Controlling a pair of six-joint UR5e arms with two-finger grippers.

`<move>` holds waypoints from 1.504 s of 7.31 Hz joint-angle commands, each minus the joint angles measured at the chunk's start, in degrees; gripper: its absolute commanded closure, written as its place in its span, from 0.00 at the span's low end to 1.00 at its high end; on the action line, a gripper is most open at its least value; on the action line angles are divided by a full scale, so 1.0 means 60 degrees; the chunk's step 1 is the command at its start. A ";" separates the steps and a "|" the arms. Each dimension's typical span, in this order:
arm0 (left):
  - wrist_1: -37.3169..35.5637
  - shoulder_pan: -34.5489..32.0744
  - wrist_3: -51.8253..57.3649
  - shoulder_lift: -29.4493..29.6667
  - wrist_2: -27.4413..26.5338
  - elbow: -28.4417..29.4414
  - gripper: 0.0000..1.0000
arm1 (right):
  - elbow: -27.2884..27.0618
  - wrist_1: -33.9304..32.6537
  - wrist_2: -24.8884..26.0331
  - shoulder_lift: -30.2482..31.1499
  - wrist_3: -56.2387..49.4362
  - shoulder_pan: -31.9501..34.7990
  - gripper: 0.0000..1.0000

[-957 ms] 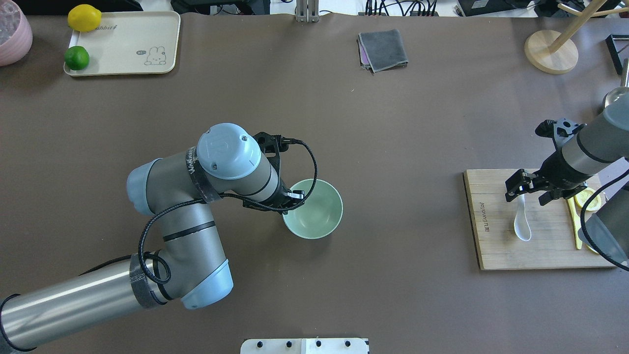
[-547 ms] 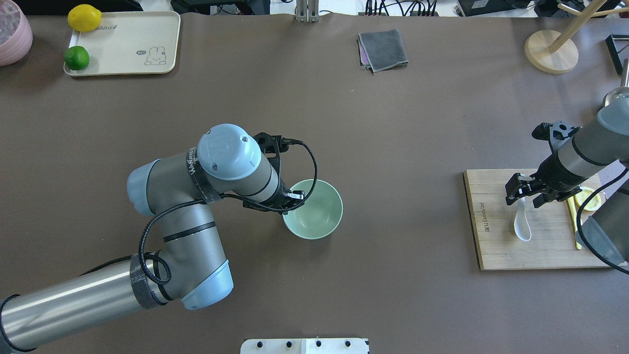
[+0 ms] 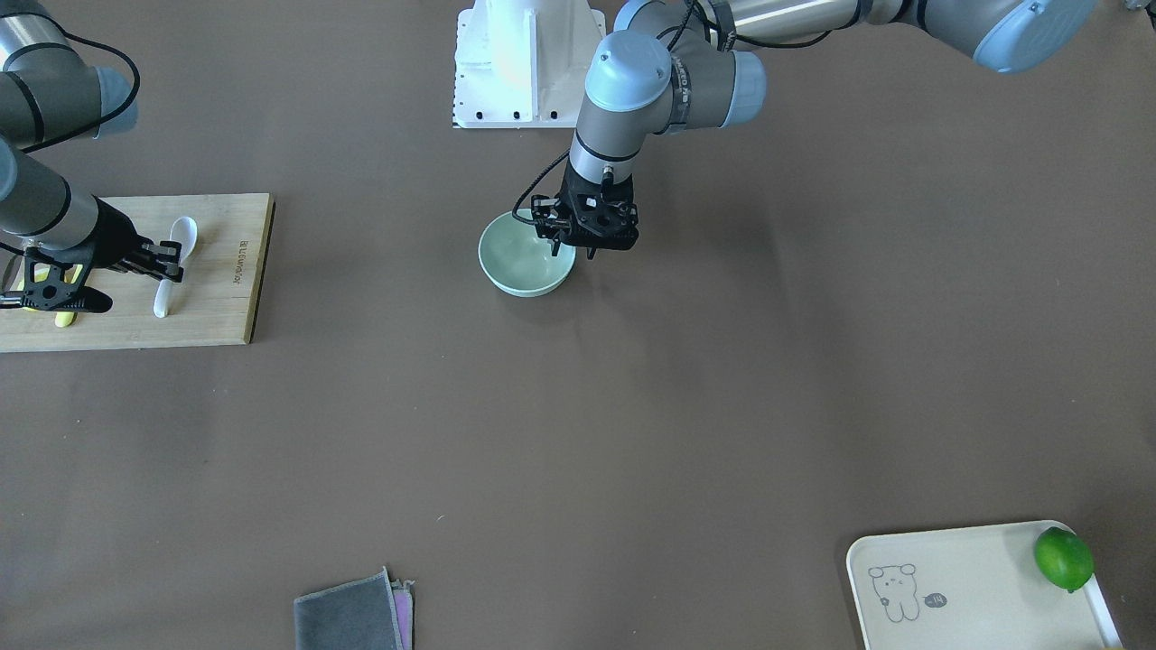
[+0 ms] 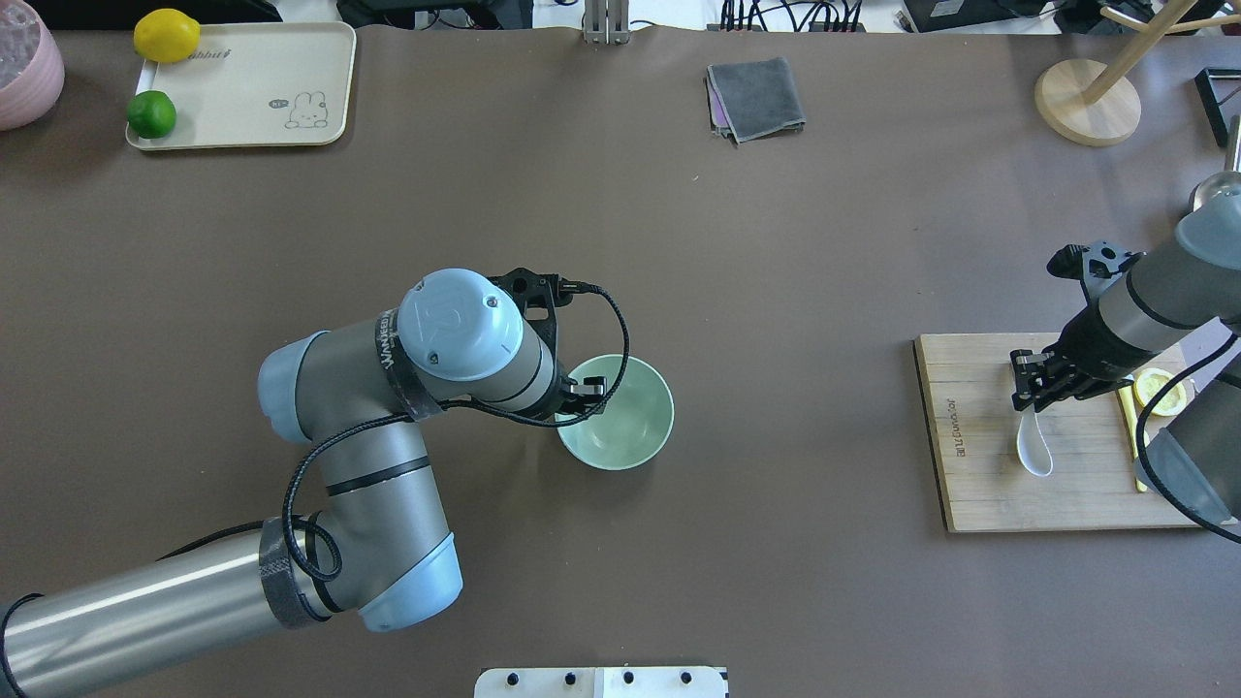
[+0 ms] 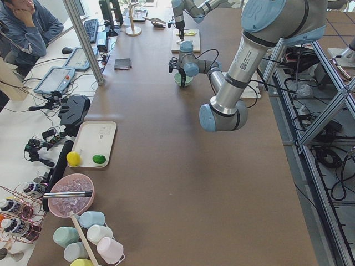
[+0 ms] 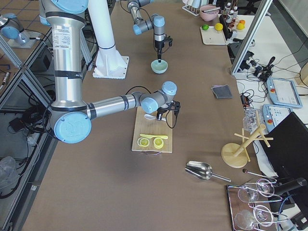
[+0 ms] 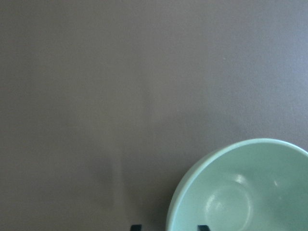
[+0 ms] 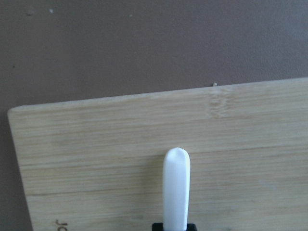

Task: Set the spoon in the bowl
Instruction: 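Carry the white spoon over the bowl with right gripper while left withdraws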

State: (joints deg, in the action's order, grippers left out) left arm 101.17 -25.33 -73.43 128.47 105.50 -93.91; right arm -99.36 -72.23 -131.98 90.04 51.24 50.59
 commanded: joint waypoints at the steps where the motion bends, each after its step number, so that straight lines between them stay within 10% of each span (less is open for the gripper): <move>1: -0.0016 0.0047 -0.0007 -0.0011 -0.0108 -0.0125 0.06 | -0.0095 0.0027 0.0010 -0.0036 0.0028 -0.0009 1.00; 6: -0.0031 -0.0770 0.1787 -0.4029 0.0462 -0.3474 0.03 | -0.0126 -0.0120 0.1074 -0.3675 0.4263 -0.1029 1.00; 11: 0.1492 -0.2193 0.4329 -0.6339 0.1312 -0.3173 0.03 | -0.0067 -0.1115 0.4385 -0.5953 0.7323 -0.3390 1.00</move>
State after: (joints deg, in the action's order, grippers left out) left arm 108.18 -37.51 -48.14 91.34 112.31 -114.09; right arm -99.80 -77.39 -109.25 56.09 93.44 32.97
